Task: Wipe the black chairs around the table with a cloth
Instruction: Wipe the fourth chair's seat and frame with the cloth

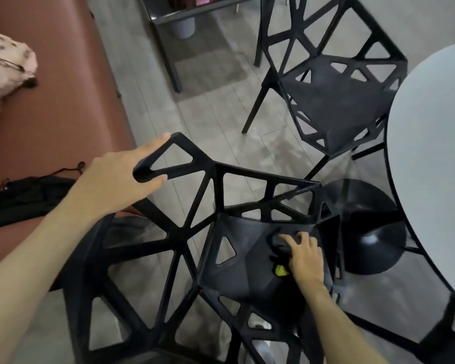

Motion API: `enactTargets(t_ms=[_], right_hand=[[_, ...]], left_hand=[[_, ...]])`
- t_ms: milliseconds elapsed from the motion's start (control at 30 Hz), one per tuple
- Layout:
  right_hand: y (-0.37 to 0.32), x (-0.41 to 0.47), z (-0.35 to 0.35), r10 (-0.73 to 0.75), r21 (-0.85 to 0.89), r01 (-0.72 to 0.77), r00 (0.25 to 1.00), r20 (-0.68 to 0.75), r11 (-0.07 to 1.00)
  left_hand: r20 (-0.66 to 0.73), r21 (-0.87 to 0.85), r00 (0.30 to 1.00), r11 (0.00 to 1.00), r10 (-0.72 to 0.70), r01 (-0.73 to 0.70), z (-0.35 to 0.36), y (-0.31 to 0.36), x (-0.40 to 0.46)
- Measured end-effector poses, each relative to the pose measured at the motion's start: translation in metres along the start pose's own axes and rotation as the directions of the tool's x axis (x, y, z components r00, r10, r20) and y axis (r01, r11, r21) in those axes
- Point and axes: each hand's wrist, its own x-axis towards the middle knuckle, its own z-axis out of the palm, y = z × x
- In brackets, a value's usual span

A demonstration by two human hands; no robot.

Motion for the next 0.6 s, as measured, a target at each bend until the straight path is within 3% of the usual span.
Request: enactTargets(t_ms=[100, 167, 233, 300, 367, 400, 467, 533, 600], right_hand=[[0.001, -0.026, 0.001, 0.402, 0.145, -0.39, 0.914, -0.059, 0.909], [-0.026, -0.042, 0.0, 0.561, 0.238, -0.543, 0.828, -0.008, 0.805], [-0.054, -0.057, 0.007, 0.485, 0.222, -0.483, 0.873, 0.049, 0.847], [-0.066, -0.073, 0.018, 0.198, 0.133, -0.212, 0.973, 0.116, 0.968], [-0.056, -0.082, 0.018, 0.009, 0.07, -0.026, 0.973, 0.229, 0.997], [-0.046, -0.088, 0.016, 0.002, 0.057, -0.019, 0.958, 0.286, 0.998], [-0.024, -0.109, 0.002, 0.106, 0.077, -0.148, 0.915, 0.389, 0.986], [-0.007, -0.136, -0.02, 0.202, 0.178, -0.304, 0.878, 0.434, 0.936], [0.002, -0.165, -0.045, 0.202, 0.317, -0.385, 0.852, 0.483, 0.867]], left_hand=[[-0.006, -0.031, 1.0, 0.999, -0.009, 0.009, 0.0, 0.0, 0.001], [-0.022, -0.052, 0.999, 0.998, -0.03, 0.029, 0.0, 0.0, 0.0], [-0.021, -0.064, 0.999, 0.997, -0.036, 0.035, 0.0, 0.003, 0.0], [-0.03, -0.07, 0.999, 0.997, -0.027, 0.025, 0.0, 0.003, -0.001], [-0.041, -0.105, 0.999, 0.994, -0.023, 0.019, 0.0, -0.003, -0.002], [-0.046, -0.134, 0.999, 0.991, -0.015, 0.009, 0.001, -0.006, -0.003], [-0.039, -0.242, 0.999, 0.97, -0.02, 0.01, 0.0, -0.008, -0.003], [-0.009, -0.316, 0.999, 0.948, -0.035, 0.031, -0.003, -0.007, -0.005], [0.005, -0.333, 0.999, 0.941, -0.053, 0.052, -0.003, -0.005, -0.005]])
